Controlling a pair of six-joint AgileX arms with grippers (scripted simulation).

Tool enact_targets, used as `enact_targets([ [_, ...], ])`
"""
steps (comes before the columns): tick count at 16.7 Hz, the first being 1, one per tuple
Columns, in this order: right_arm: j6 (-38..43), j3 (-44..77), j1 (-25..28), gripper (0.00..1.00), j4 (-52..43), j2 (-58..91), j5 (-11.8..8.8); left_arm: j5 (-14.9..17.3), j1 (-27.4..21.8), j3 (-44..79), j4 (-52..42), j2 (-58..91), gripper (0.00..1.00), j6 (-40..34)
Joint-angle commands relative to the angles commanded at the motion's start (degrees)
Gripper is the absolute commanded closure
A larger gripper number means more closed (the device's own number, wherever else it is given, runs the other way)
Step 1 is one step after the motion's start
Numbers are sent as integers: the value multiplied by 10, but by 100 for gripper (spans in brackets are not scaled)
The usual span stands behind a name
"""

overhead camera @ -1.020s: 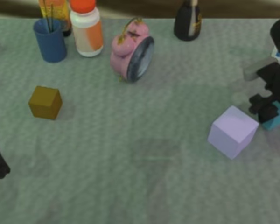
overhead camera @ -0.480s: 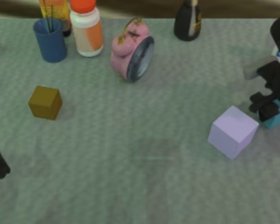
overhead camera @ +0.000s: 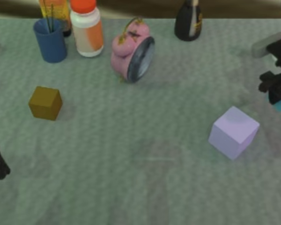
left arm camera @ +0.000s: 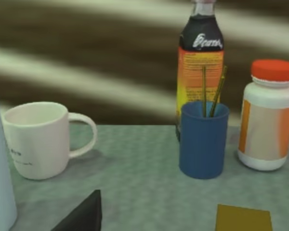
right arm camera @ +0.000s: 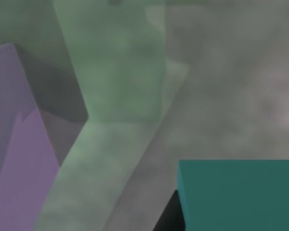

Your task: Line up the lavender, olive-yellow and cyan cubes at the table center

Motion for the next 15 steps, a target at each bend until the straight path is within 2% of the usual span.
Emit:
enact_targets([
  [4, 2, -1, -2, 100, 1, 2, 0, 0, 0, 0, 0, 0, 0, 0],
  [7, 40, -8, 21, 100, 1, -5, 1, 0, 0, 0, 0, 0, 0, 0],
  [11, 165, -36, 88, 100, 1, -30, 4, 0, 0, 0, 0, 0, 0, 0],
  [15, 344, -82, 175, 100, 1, -66, 8, 0, 0, 0, 0, 0, 0, 0],
])
